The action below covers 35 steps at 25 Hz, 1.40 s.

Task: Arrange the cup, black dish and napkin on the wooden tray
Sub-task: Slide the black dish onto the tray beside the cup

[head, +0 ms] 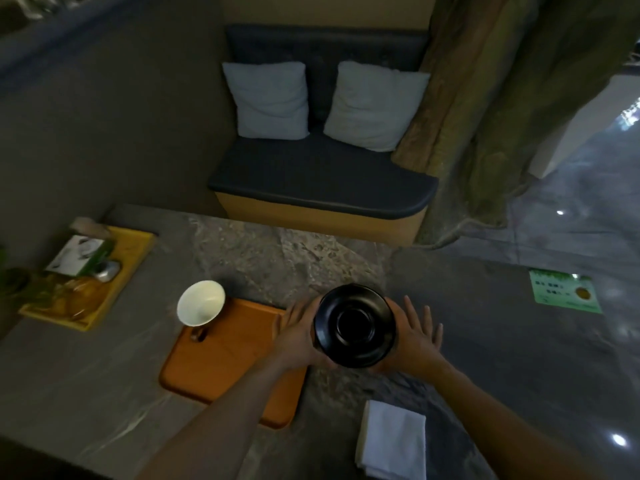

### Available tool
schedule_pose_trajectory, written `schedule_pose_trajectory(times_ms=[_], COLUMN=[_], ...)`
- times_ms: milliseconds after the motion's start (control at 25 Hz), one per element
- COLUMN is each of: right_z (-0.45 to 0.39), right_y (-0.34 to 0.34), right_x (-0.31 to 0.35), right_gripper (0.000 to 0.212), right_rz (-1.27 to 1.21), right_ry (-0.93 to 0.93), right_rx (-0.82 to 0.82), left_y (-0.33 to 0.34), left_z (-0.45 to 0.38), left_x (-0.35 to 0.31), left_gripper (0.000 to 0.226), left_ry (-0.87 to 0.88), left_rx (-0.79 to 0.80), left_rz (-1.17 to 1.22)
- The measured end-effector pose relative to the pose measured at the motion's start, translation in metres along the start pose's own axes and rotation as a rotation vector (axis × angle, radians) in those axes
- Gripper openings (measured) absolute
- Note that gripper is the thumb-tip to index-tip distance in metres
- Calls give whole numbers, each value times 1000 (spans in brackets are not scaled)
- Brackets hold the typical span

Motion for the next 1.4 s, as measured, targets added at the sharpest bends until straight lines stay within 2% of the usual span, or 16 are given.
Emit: schedule_pose_trajectory(times_ms=[280,560,720,880,1040,1160,1280,1400], right_z=[9,9,8,10,10,6,4,-1], right_y=[22,70,98,122,136,140,142,141], right_x=[40,77,92,102,109,111,110,109], right_gripper=[142,141,148,146,140,139,138,136], right_rz=[25,-4,10,10,-1,32,51,74], right_ry=[-43,23,68,98,120,142,152,142], right_rx=[0,5,10,14,32,53,65,54], left_y=[-20,-30,-30,-28,-9,-1,4,11], left_z=[40,59,67,66,67,55,47,44], left_x=[31,82,104,122,146,157,161,164], left_gripper=[135,132,125,121,140,132,135,139], left_ry=[-29,46,114,181,-10,105,55,12], left_rx=[-38,-42,-43,3,65,70,76,92], left_rz=[86,185,270,334,259,343,154,104])
Point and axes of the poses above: each hand's wrist, its own z-axis away from the middle knuckle, its own y-axis out of the palm, x = y × z, the point moved 1 cm from there along -z, towards the middle knuckle, and after that the axes turned 7 degrees about -z, right-handed, at the moved point
